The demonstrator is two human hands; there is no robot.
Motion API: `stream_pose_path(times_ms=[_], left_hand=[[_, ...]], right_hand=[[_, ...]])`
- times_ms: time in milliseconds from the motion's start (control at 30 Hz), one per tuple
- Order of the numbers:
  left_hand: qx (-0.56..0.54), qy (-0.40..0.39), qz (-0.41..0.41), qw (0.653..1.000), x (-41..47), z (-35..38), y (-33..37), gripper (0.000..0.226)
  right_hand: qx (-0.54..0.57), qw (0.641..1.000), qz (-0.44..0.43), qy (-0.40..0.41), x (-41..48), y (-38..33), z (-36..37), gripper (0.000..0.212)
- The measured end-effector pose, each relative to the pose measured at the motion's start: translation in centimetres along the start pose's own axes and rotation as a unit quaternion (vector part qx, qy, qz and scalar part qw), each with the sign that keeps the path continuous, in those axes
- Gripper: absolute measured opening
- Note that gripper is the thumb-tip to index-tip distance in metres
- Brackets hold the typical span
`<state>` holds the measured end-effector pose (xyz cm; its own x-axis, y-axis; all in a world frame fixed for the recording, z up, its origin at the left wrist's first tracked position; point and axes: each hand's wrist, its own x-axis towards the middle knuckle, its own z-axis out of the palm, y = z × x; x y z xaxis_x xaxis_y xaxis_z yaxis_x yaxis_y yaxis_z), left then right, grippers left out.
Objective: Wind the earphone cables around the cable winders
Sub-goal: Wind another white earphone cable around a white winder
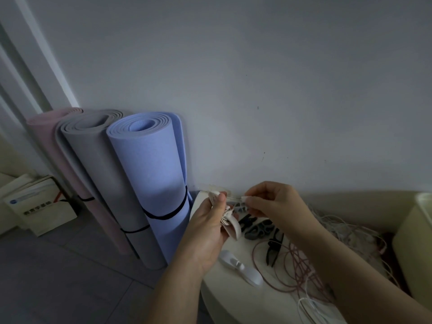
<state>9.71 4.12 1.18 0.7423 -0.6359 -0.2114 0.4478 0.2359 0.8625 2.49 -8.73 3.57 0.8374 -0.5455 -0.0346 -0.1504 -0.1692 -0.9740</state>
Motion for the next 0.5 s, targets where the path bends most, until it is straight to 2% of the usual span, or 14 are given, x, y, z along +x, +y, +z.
stream_pose_path(times_ms=[133,233,367,500], left_hand=[[0.001,0.005,0.001,1.0,-0.1,0.26,0.14,0.02],[-0.004,0.002,0.001,1.0,-0.18,0.35,0.3,0.025],[0.024,-0.037,-0.022,0.999,-0.49,0.29,-0.01,0.028],[-0.009,-0.075,-0.026,0.997,-0.49,0.22,0.4,0.021]], right_hand=[[0.104,0.991,0.06,-0.062,0.07,-0.16,-0.32,0.011],[0.032,0.992,0.084,-0.093,-0.07,-0.27,-0.59,0.011],[-0.14,0.99,0.004,-0.028,-0.24,-0.26,-0.17,0.009],[-0.134,0.987,-0.087,-0.007,-0.59,-0.19,0.38,0.008]])
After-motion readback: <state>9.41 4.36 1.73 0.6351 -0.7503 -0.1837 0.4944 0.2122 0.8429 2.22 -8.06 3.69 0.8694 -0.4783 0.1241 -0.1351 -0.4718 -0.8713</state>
